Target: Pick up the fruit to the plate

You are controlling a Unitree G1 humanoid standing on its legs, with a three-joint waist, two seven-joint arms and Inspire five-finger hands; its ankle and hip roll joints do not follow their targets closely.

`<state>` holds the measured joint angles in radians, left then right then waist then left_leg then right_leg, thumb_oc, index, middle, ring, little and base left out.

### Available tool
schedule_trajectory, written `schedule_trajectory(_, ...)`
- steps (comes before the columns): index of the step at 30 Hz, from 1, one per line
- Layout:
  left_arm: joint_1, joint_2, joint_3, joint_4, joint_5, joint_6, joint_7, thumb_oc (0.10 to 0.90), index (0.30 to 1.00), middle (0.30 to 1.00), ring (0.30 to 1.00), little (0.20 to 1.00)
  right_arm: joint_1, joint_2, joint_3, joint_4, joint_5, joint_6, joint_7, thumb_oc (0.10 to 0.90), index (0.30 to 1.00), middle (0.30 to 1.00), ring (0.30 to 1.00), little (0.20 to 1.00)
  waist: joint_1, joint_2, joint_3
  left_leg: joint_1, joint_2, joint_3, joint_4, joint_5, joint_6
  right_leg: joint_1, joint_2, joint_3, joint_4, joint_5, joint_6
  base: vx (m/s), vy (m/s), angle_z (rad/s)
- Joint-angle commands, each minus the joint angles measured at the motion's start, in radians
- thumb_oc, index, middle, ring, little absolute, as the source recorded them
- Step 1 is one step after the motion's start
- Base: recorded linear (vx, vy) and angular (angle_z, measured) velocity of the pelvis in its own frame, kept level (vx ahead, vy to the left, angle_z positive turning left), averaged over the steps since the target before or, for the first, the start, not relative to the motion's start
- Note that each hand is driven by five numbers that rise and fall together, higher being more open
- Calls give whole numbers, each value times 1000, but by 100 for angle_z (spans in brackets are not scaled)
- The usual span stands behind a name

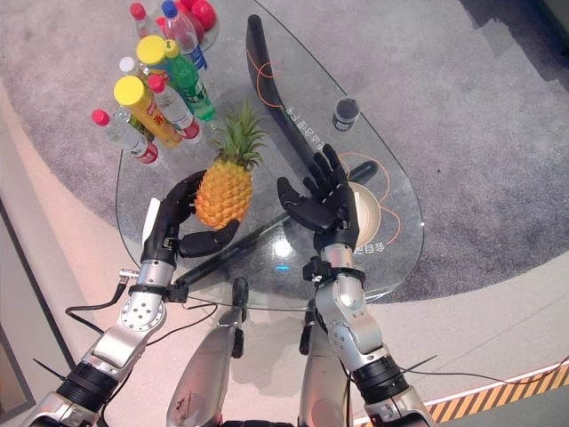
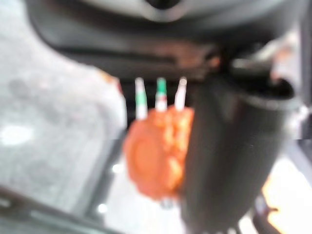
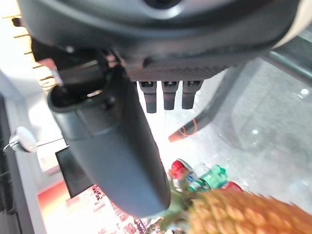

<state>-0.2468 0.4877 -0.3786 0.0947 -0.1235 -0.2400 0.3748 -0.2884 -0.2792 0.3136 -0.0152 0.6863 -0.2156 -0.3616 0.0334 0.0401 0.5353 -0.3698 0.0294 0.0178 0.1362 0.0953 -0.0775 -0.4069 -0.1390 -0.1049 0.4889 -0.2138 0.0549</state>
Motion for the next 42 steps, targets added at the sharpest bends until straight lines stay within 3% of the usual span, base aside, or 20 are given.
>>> schedule_trajectory(1,-77,46,35,-219,48,-188,-14,100,300,300,300,200,-63,11,-12,-99,75,-63,93,800,900,900,900,900,-3,-53,-15,0,-85,19,198,-133,56,98,12,-48,-271,242,-8,0,0,0)
schedule_trajectory(7,-71,57,27,-237,37,-211,-54,100,300,300,300,200,-57,5,16,-68,239,-20,211,800,900,900,900,900,3,-54,-15,-7,-88,17,199,-132,58,91,11,-47,-270,244,-7,0,0,0)
schedule_trajectory(8,-74,61,21,-241,26,-213,-80,100,300,300,300,200,-62,0,25,-60,269,-5,273,800,900,900,900,900,6,-55,-15,-8,-90,15,198,-132,59,89,9,-48,-269,244,-5,0,0,0)
schedule_trajectory(14,-103,78,-21,-237,-11,-202,-168,100,300,300,300,200,-113,-19,43,-10,336,-13,424,800,900,900,900,900,13,-56,-15,-19,-95,10,215,-136,59,82,1,-55,-262,247,-1,16,-2,2)
schedule_trajectory(22,-103,100,-35,-202,-49,-203,-191,100,300,300,300,200,-142,-42,42,6,416,37,630,800,900,900,900,900,17,-56,-15,-23,-100,6,234,-149,61,80,-5,-57,-252,245,5,8,0,1)
schedule_trajectory(29,-93,110,-36,-186,-42,-204,-177,100,300,300,300,200,-146,-41,27,11,448,-30,707,800,900,900,900,900,19,-53,-15,-33,-104,4,247,-155,63,71,-7,-55,-245,244,11,12,0,3)
schedule_trajectory(42,-130,148,-75,-165,56,-191,-240,100,300,300,300,200,-170,-41,5,80,557,-2,746,800,900,900,900,900,15,-41,-15,-42,-104,10,254,-160,63,58,-16,-55,-239,245,15,1,2,0)
